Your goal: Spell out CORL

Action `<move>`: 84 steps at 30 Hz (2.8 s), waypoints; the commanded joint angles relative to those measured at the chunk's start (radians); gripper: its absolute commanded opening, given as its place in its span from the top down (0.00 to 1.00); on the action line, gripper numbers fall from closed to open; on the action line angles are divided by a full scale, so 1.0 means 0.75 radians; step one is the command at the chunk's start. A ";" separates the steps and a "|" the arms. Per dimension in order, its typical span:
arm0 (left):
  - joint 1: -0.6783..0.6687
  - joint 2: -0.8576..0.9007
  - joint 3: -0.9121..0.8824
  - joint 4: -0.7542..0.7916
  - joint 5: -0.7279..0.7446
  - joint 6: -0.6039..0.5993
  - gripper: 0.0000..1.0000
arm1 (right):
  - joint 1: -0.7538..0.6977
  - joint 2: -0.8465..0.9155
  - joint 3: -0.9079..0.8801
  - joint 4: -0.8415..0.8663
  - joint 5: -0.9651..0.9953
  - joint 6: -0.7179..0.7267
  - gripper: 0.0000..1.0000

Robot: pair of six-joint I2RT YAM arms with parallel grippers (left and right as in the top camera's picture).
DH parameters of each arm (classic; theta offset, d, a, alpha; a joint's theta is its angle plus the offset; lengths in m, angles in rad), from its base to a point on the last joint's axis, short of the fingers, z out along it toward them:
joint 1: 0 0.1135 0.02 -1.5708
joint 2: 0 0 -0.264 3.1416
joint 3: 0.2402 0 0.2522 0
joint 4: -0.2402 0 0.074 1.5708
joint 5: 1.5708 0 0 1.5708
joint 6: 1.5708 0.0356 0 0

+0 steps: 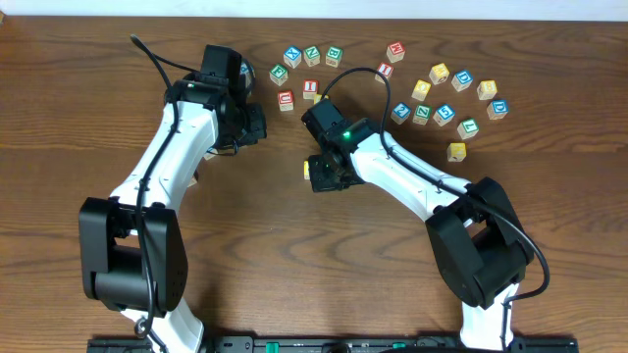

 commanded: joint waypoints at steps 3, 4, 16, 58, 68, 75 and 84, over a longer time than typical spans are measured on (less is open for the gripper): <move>0.002 -0.030 0.012 -0.004 -0.018 0.012 0.93 | 0.009 0.016 0.002 0.010 0.037 0.020 0.99; 0.002 -0.030 0.012 -0.004 -0.018 0.012 0.92 | 0.010 0.016 0.002 0.010 0.036 0.020 0.99; 0.002 -0.030 0.012 -0.009 -0.018 0.012 0.93 | 0.012 0.017 -0.007 0.011 0.052 0.049 0.99; 0.002 -0.030 0.012 -0.019 -0.018 0.012 0.92 | 0.013 0.017 -0.007 -0.085 0.124 0.085 0.98; 0.002 -0.030 0.012 -0.019 -0.018 0.012 0.92 | 0.013 0.017 -0.007 -0.055 0.137 0.084 0.98; 0.002 -0.030 0.012 -0.019 -0.018 0.012 0.93 | 0.013 0.017 -0.007 -0.053 0.146 0.084 0.98; 0.002 -0.030 0.012 -0.019 -0.018 0.012 0.93 | 0.013 0.017 -0.007 -0.036 0.152 0.084 0.99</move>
